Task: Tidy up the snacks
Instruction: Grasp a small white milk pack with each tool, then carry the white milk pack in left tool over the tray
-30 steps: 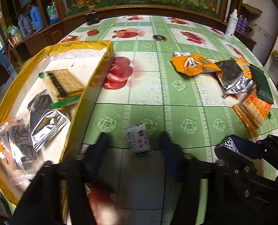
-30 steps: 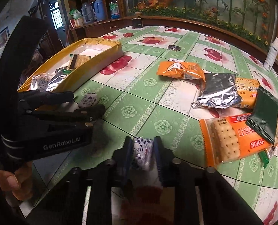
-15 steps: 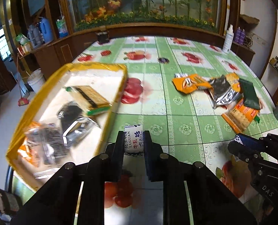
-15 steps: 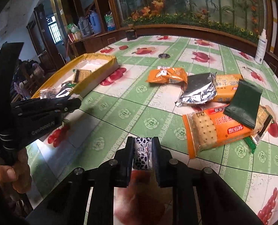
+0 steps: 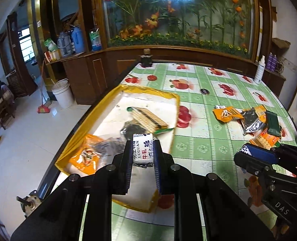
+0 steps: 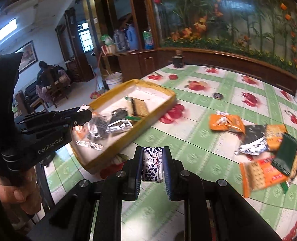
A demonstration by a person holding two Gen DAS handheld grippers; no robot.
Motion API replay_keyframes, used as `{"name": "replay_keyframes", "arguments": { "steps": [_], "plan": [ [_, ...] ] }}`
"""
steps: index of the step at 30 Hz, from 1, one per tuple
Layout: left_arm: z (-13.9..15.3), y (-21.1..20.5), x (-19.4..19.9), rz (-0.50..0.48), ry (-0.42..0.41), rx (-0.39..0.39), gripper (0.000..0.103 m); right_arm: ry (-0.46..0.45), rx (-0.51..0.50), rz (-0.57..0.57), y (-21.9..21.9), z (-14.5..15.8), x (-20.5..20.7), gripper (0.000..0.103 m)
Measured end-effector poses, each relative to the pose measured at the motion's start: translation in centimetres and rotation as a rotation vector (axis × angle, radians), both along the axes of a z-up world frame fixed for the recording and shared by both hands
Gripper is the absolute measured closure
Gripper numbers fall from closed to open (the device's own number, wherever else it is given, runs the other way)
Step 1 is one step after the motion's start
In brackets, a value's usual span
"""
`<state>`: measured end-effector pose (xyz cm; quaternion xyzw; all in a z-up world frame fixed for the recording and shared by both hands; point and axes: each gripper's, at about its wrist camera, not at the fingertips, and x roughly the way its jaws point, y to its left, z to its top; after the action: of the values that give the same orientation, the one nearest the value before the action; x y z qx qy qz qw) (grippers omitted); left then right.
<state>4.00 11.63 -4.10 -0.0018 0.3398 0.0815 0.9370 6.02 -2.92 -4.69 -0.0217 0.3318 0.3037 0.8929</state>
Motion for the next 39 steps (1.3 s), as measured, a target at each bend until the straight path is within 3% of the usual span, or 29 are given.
{"name": "replay_keyframes", "arguments": {
  "steps": [13, 39],
  "plan": [
    [-0.5, 4.1, -0.2, 0.073, 0.006, -0.022, 0.086, -0.023, -0.007, 0.128, 6.9, 0.8, 1.3, 0.084],
    [-2.4, 6.5, 1.7, 0.131, 0.05, -0.008, 0.086, 0.04, 0.052, 0.144, 11.4, -0.7, 9.4, 0.084]
  ]
}}
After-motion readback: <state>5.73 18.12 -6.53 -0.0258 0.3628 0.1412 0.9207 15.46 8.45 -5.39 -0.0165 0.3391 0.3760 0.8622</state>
